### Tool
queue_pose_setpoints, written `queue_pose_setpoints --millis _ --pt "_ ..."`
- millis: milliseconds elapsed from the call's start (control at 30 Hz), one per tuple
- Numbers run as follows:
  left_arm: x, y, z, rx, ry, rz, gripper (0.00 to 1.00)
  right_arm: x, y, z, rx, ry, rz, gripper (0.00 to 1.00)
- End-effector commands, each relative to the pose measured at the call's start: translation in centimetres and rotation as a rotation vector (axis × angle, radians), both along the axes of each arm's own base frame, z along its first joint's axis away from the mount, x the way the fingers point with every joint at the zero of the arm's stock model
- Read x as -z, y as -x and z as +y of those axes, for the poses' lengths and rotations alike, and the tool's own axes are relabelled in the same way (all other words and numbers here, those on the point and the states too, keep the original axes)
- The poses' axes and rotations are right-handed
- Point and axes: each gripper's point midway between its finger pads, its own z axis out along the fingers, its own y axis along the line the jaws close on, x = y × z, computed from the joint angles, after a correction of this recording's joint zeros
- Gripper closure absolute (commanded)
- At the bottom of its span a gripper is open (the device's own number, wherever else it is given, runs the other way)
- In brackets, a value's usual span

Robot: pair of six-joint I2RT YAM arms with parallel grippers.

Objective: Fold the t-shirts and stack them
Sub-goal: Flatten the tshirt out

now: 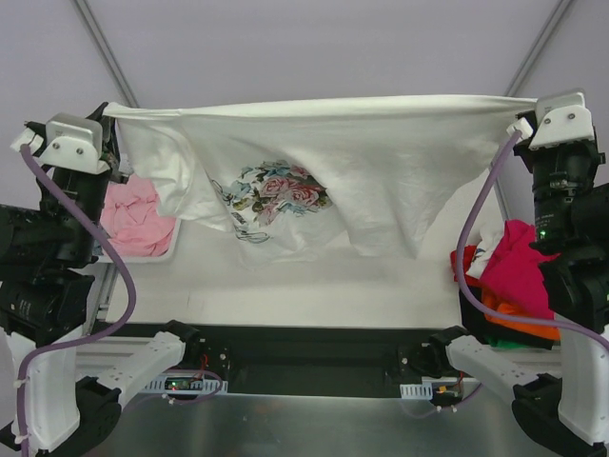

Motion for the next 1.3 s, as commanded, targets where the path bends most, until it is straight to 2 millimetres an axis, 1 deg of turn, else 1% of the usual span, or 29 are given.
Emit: queue_pose_setpoints --millis 0,67,167,233,333,467,567,633,733,800,867,933,1100,1267 --pt "-3.2 5.2 5.3 -0.173 0.138 -0.132 1.0 -1.6 4.6 -5.2 0.209 -0.13 -0.083 0.99" --pt "-3.6 6.1 5.6 -0.169 0.146 -0.148 1.0 -1.7 4.7 -5.3 0.208 -0.138 -0.087 0.99" --pt "-3.8 6.6 5.7 -0.168 0.147 -0.155 1.0 -1.8 4.9 -5.3 0.2 -0.144 -0.088 0.99" --pt "-3.9 6.7 5.6 -0.16 0.146 -0.159 1.0 -1.9 5.1 -5.3 0.194 -0.149 -0.091 0.99" --pt "-4.4 6.3 5.3 -0.151 0.144 -0.159 1.0 -2.2 5.2 -5.2 0.183 -0.16 -0.098 0.99" --pt "-4.6 4.6 4.1 -0.111 0.139 -0.142 1.0 -2.0 4.7 -4.8 0.169 -0.156 -0.08 0.99" --pt "-4.4 3.1 3.1 -0.087 0.131 -0.117 1.0 -1.4 3.6 -4.3 0.167 -0.14 -0.052 0.99" --pt "-4.3 2.4 2.5 -0.065 0.13 -0.106 1.0 -1.2 3.3 -4.1 0.162 -0.137 -0.045 0.99" --pt "-3.8 2.0 1.8 -0.03 0.137 -0.087 1.0 -0.8 3.0 -3.7 0.138 -0.144 -0.029 0.99" --pt "-3.5 2.0 1.2 0.004 0.145 -0.073 1.0 -0.4 2.6 -3.2 0.116 -0.144 -0.014 0.99" --pt "-3.7 2.3 0.8 0.038 0.161 -0.073 1.0 -0.3 2.6 -3.0 0.099 -0.159 -0.012 0.99" --pt "-3.9 2.9 0.7 0.058 0.171 -0.073 1.0 -0.6 2.8 -2.7 0.068 -0.184 -0.02 0.99" --pt "-4.2 4.1 0.2 0.116 0.204 -0.072 1.0 -0.3 3.2 -1.6 -0.018 -0.227 0.005 0.98" --pt "-3.9 4.6 -0.3 0.16 0.233 -0.057 1.0 -0.1 3.4 -0.8 -0.072 -0.258 0.017 0.98"
